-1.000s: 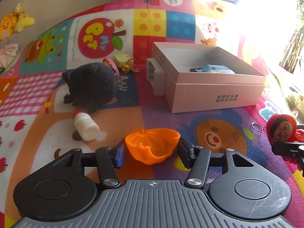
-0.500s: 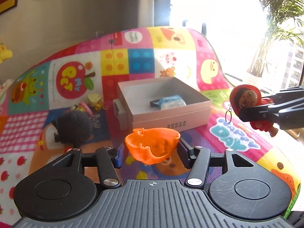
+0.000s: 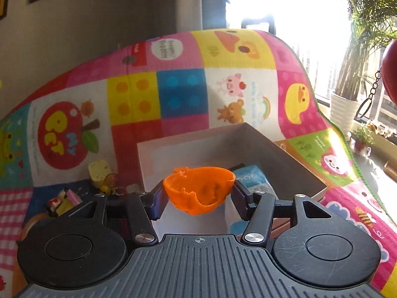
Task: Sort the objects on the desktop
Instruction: 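Drop the orange cup into the pink box with the left tool while the right tool lifts the doll, then lower the red doll into the pink box and open the right tool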
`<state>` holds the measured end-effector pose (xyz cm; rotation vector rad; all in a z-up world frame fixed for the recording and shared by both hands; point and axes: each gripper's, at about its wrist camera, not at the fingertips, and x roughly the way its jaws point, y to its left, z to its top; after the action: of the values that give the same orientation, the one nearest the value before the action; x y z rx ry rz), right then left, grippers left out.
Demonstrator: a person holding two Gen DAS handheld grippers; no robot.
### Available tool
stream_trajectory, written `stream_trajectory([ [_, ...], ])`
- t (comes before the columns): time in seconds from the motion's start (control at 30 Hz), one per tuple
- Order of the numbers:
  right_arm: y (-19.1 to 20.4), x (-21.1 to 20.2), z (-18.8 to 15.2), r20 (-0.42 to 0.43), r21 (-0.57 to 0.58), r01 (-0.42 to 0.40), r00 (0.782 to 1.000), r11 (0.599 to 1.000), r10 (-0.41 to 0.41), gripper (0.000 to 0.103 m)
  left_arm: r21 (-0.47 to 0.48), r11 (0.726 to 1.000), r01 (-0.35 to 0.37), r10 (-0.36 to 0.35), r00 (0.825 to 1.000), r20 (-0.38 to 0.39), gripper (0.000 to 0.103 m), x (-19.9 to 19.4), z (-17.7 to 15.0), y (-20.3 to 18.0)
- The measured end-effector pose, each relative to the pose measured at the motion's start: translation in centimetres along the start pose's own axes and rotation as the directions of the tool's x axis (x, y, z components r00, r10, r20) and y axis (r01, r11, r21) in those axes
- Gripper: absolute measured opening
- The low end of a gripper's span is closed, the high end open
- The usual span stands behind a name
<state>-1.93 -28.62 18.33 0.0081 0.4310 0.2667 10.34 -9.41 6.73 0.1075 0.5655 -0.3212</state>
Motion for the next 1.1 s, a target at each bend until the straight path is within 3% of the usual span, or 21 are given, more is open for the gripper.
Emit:
stream_trajectory([
  [0.1, -0.8, 1.7, -0.5, -0.039, 0.016, 0.028, 0.999, 0.999, -0.028, 0.05, -0.039, 0.999, 0.028, -0.029, 1.0, -0.008, 0.066, 0.3, -1.0, 0.9],
  [0.13, -1.0, 2.2, -0.5, -0.047, 0.021, 0.035, 0.998, 0.999, -0.034, 0.05, -0.061, 0.997, 0.036, -0.036, 0.999, 0.008, 0.077, -0.3, -1.3, 1.3],
  [0.2, -1.5, 3.9, -0.5, -0.073, 0.031, 0.05, 0.996, 0.998, -0.047, 0.05, -0.098, 0.994, 0.05, -0.045, 0.997, 0.055, 0.086, -2.5, -2.3, 2.2],
  [0.33, -1.8, 8.4, 0.4, -0.149, 0.063, 0.049, 0.988, 0.997, -0.039, 0.05, -0.124, 0.992, 0.01, 0.004, 0.994, 0.107, 0.095, -6.6, -4.9, 3.6],
  [0.53, 0.5, 17.9, 2.1, -0.303, 0.165, -0.014, 0.951, 0.986, 0.064, 0.05, -0.212, 0.976, -0.053, 0.076, 0.992, 0.103, 0.096, -9.7, -9.1, 6.7],
  [0.63, 2.0, 23.0, 2.3, -0.388, 0.233, -0.009, 0.916, 0.972, 0.102, 0.05, -0.274, 0.959, -0.068, 0.095, 0.992, 0.087, 0.096, -9.9, -10.3, 8.6],
  [0.77, 4.0, 28.2, 1.5, -0.457, 0.184, 0.053, 0.888, 0.981, 0.038, 0.05, -0.345, 0.936, -0.072, 0.107, 0.991, 0.083, 0.097, -9.9, -11.4, 10.6],
  [0.97, 5.0, 30.3, 1.2, -0.482, 0.099, 0.066, 0.876, 0.993, -0.01, 0.056, -0.381, 0.924, -0.039, 0.075, 0.994, 0.08, 0.098, -9.5, -12.1, 11.5],
  [1.1, 5.5, 28.1, 2.7, -0.421, 0.084, 0.049, 0.907, 0.995, -0.009, 0.059, -0.392, 0.919, -0.031, 0.065, 0.995, 0.073, 0.099, -9.3, -12.2, 11.6],
])
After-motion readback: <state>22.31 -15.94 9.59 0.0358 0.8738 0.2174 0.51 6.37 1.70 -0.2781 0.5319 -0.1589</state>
